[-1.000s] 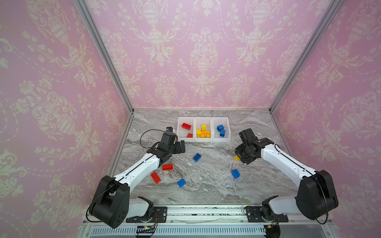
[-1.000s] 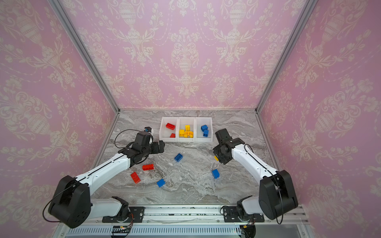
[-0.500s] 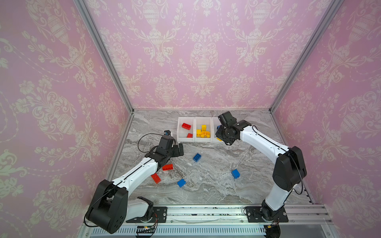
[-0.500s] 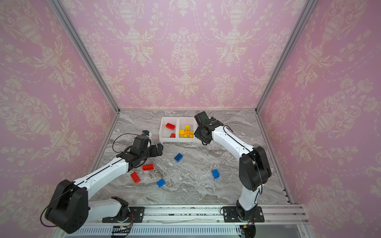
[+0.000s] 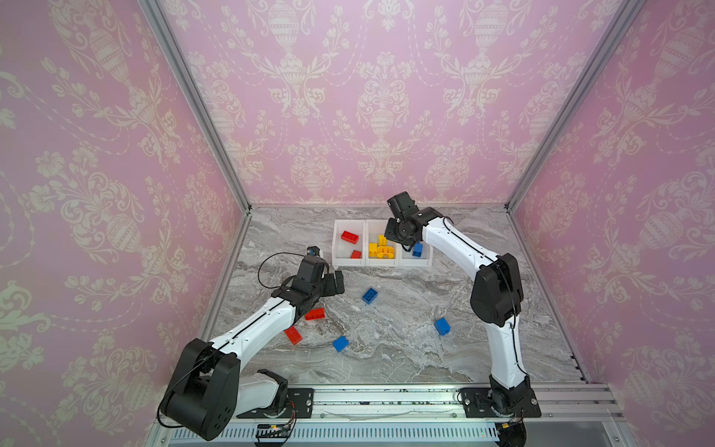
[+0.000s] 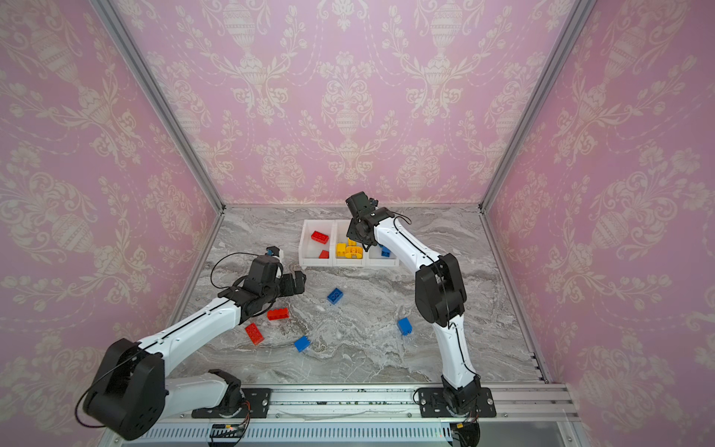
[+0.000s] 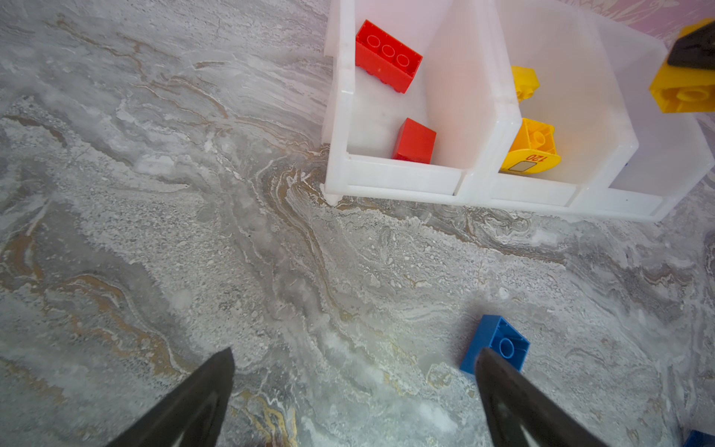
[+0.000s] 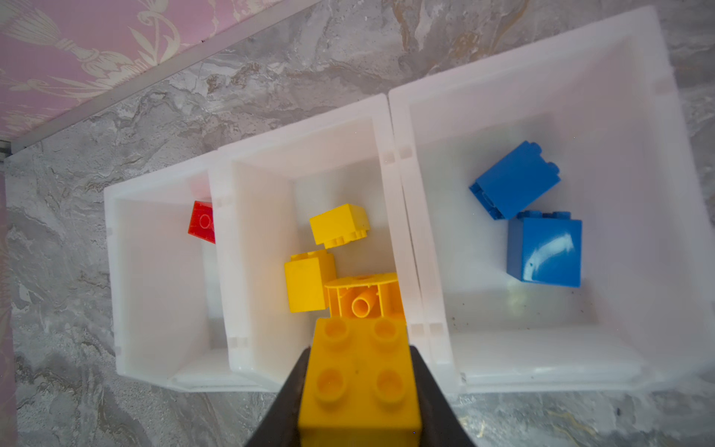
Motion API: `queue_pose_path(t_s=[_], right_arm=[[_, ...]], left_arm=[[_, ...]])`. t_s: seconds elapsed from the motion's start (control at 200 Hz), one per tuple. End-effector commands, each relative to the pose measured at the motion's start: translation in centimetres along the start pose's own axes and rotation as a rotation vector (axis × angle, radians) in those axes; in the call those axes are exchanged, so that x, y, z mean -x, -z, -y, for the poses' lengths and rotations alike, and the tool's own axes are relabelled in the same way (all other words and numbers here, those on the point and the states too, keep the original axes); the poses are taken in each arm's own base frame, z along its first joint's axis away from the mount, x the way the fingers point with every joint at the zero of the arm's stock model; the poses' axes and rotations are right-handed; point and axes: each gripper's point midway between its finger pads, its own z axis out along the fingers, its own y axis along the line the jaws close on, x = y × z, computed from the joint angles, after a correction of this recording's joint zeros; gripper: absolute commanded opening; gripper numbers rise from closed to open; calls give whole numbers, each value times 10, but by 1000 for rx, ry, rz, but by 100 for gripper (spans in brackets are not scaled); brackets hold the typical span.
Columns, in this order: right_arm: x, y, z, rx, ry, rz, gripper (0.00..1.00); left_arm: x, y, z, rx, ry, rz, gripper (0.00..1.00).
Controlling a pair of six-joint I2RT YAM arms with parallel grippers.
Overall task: Sort the legos into containers by color
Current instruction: 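Lift the yellow brick and carry it over the middle compartment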
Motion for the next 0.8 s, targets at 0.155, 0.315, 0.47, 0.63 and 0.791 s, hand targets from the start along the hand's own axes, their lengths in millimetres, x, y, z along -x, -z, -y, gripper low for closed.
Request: queue_pose_path(t_s=[0.155,0.315,0.47,0.63,0.791], right_arm=[[7,-25,-6,-51,129,9,33],[17,-37,-2,-103,187,36,34],[19,-48,0,-137,219,45,37],[20,-50,1,-147,247,53,57],[22,-45,-3,-116,249,69,64]], left_arm=[[-1,3,-3,-1,19,3,99],[1,6,-2,1,14,10,99],[1,6,-3,3,16,11,99],[2,6,-2,1,17,12,99],[3,5,-1,1,17,10,99]])
